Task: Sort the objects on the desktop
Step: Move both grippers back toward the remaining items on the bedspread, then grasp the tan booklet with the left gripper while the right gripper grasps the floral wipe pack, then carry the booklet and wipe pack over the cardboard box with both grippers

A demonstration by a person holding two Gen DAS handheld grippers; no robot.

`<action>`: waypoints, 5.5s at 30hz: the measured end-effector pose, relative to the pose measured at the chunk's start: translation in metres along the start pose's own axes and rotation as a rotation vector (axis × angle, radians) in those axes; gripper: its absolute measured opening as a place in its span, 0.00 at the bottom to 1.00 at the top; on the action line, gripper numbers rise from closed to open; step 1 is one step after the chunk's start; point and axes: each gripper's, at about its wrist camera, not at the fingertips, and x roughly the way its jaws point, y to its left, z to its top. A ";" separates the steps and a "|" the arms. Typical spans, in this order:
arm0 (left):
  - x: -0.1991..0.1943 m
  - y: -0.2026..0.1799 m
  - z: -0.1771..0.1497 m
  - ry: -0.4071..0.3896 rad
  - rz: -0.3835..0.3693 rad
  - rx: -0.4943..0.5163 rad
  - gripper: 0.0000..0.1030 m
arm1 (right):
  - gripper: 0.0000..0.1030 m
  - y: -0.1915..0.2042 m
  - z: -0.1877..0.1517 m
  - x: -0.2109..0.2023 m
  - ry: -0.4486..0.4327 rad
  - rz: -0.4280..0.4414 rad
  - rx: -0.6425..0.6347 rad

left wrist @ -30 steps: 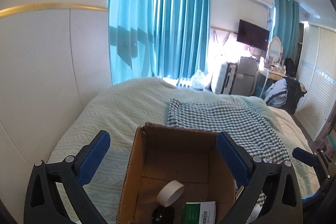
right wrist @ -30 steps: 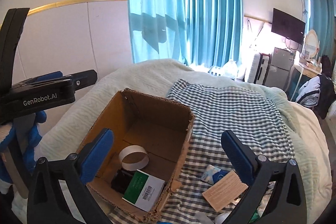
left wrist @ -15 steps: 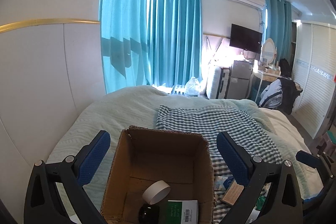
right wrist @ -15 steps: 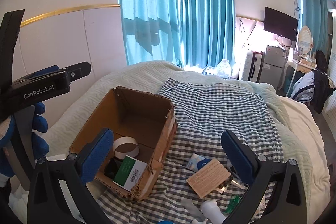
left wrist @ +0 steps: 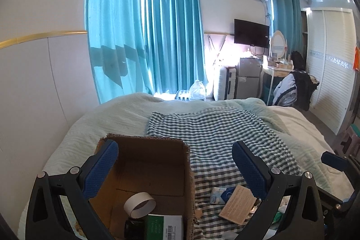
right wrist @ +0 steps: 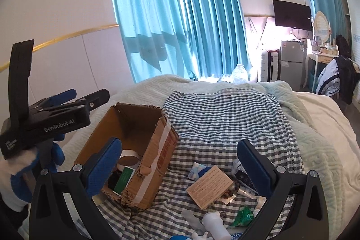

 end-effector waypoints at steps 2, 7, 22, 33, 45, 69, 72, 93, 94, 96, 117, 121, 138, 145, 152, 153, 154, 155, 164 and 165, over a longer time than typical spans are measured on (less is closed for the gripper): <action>0.007 -0.005 -0.004 0.010 -0.004 -0.004 1.00 | 1.00 -0.003 -0.003 -0.002 -0.011 -0.028 -0.038; 0.017 -0.019 -0.013 0.015 0.004 -0.003 1.00 | 1.00 -0.020 -0.011 -0.006 -0.026 -0.049 -0.085; 0.054 -0.065 -0.039 0.080 -0.046 -0.010 1.00 | 1.00 -0.077 -0.049 0.036 0.153 0.003 -0.119; 0.088 -0.108 -0.081 0.189 -0.173 0.050 1.00 | 1.00 -0.124 -0.079 0.065 0.210 -0.017 -0.048; 0.131 -0.135 -0.129 0.350 -0.221 0.154 1.00 | 0.99 -0.165 -0.098 0.116 0.301 -0.021 -0.068; 0.206 -0.153 -0.188 0.628 -0.276 0.232 0.83 | 0.68 -0.166 -0.119 0.211 0.412 -0.029 -0.181; 0.201 -0.152 -0.189 0.624 -0.276 0.231 0.82 | 0.42 -0.163 -0.120 0.211 0.414 -0.048 -0.181; 0.116 -0.113 -0.134 0.519 -0.277 0.097 0.81 | 0.14 -0.121 -0.097 0.114 0.331 -0.130 0.029; 0.110 -0.109 -0.133 0.510 -0.278 0.094 0.81 | 0.14 -0.117 -0.097 0.108 0.328 -0.139 0.035; 0.099 -0.103 -0.127 0.489 -0.279 0.089 0.81 | 0.14 -0.110 -0.098 0.098 0.322 -0.148 0.052; 0.017 -0.053 -0.087 0.286 -0.226 0.033 0.81 | 0.14 -0.024 -0.089 0.021 0.229 -0.245 0.112; 0.006 -0.043 -0.083 0.258 -0.216 0.036 0.81 | 0.14 -0.007 -0.083 0.012 0.206 -0.242 0.106; -0.025 0.017 -0.058 0.169 -0.178 0.008 0.82 | 0.14 0.060 -0.048 0.005 0.116 -0.231 0.048; -0.022 0.046 -0.049 0.155 -0.138 0.008 0.81 | 0.14 0.077 -0.034 0.015 0.108 -0.175 0.049; -0.012 0.078 -0.044 0.147 -0.094 0.005 0.81 | 0.14 0.101 -0.024 0.034 0.112 -0.118 0.038; -0.010 0.083 -0.044 0.146 -0.086 0.001 0.82 | 0.14 0.105 -0.023 0.037 0.113 -0.111 0.035; -0.008 0.087 -0.044 0.147 -0.081 -0.003 0.82 | 0.14 0.109 -0.022 0.040 0.116 -0.104 0.033; -0.005 0.091 -0.044 0.150 -0.078 -0.007 0.82 | 0.14 0.112 -0.021 0.043 0.118 -0.098 0.031; 0.023 0.125 -0.044 0.172 -0.063 -0.041 0.82 | 0.15 0.131 -0.016 0.080 0.143 -0.054 0.030; 0.027 0.128 -0.044 0.177 -0.059 -0.041 0.82 | 0.15 0.133 -0.016 0.085 0.149 -0.049 0.029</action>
